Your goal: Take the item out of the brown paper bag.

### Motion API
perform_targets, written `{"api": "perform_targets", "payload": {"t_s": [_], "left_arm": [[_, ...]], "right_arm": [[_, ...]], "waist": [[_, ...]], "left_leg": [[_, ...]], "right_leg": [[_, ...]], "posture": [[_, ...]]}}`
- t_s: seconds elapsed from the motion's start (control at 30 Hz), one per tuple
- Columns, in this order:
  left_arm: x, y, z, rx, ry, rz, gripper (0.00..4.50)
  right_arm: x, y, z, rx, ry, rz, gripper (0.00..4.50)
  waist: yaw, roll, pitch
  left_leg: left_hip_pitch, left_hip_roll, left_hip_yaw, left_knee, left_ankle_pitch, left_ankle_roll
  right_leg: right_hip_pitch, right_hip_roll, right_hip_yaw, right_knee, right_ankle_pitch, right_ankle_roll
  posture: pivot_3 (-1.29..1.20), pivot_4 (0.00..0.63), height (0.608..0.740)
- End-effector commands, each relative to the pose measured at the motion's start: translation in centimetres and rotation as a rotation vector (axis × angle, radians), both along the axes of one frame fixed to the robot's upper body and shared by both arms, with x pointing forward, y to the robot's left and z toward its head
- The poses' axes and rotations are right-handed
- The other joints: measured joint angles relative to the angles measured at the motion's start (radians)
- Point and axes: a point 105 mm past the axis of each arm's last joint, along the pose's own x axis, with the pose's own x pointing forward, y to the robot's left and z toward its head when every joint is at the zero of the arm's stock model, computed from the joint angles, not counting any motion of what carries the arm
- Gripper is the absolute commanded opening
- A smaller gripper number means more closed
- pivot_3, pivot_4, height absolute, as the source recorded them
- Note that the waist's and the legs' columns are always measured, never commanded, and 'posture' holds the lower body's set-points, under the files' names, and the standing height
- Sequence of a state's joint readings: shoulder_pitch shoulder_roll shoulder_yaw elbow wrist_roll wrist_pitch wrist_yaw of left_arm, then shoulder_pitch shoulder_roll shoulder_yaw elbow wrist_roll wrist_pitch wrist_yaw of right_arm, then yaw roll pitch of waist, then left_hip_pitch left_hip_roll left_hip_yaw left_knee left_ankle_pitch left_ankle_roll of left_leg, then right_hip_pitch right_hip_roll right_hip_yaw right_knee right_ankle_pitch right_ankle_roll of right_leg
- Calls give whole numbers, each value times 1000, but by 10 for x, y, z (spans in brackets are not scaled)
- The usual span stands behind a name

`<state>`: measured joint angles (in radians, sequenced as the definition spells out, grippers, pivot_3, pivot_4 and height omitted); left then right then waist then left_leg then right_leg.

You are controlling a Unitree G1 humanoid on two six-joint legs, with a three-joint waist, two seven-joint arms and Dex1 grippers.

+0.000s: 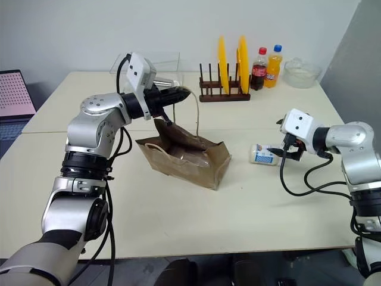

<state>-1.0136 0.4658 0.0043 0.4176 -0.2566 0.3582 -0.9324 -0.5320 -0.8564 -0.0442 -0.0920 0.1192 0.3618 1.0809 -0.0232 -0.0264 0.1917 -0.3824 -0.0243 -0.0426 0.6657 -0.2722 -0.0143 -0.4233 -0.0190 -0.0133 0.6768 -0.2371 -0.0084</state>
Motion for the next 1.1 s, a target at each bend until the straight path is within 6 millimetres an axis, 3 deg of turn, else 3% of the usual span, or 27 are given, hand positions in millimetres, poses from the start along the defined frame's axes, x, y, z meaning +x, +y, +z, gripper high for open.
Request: {"api": "perform_targets", "payload": {"t_s": [0.03,0.17,0.33,0.47,0.63,0.73,0.8,0.87,0.93,1.1], "left_arm": [[-1,6,15,0,-55,8,421],[-6,13,16,29,-55,-14,1516],[-13,31,22,48,-62,-8,3161],[-21,53,25,68,-91,22,4409],[-29,95,40,-11,-183,214,4461],[-38,115,29,-61,-179,326,4461],[-47,123,11,-90,-156,408,4461],[-65,126,-33,-87,-117,545,4461],[-83,125,-63,-75,-77,630,4461],[-120,113,-118,-42,-1,679,4461]], "right_arm": [[-37,25,15,150,-40,75,4500],[-65,59,-2,348,-34,68,4500],[-71,86,-13,488,-34,21,4500],[-68,90,-17,510,-45,0,4500],[-63,77,-20,519,-99,-64,4500],[-61,69,-21,536,-134,-101,4500],[-60,64,-21,550,-170,-133,4500],[-67,59,-28,608,-185,-168,4500],[-73,54,-34,645,-205,-200,4500],[-88,45,-58,671,-221,-294,4500]], "waist": [[1,0,0],[-1,-1,0],[-3,-1,0],[-4,-1,0],[-2,-1,0],[-3,-1,0],[-3,-1,0],[-1,0,-2],[2,0,-4],[19,-3,-4]], "left_leg": [[0,0,0,0,0,0],[0,0,-1,1,0,-1],[2,0,-1,1,0,-1],[2,0,-1,1,0,-1],[1,0,-2,0,0,-1],[1,0,-2,0,0,0],[2,0,-2,-1,0,0],[2,0,-2,-1,0,0],[3,1,-2,-2,0,-1],[2,1,-2,-1,0,0]], "right_leg": [[0,0,0,0,0,0],[1,0,0,0,-3,5],[1,0,0,1,-3,5],[1,0,0,1,-3,5],[1,0,0,0,-3,5],[1,0,0,0,-3,5],[1,0,0,0,-3,5],[1,0,0,0,-3,5],[3,-1,0,-2,-3,5],[2,-1,0,-4,-4,5]], "posture": [[0,150,740],[0,150,740],[0,150,740],[0,150,740],[0,150,740],[0,150,740],[0,150,740],[0,150,740],[0,150,740],[0,150,740]]}}
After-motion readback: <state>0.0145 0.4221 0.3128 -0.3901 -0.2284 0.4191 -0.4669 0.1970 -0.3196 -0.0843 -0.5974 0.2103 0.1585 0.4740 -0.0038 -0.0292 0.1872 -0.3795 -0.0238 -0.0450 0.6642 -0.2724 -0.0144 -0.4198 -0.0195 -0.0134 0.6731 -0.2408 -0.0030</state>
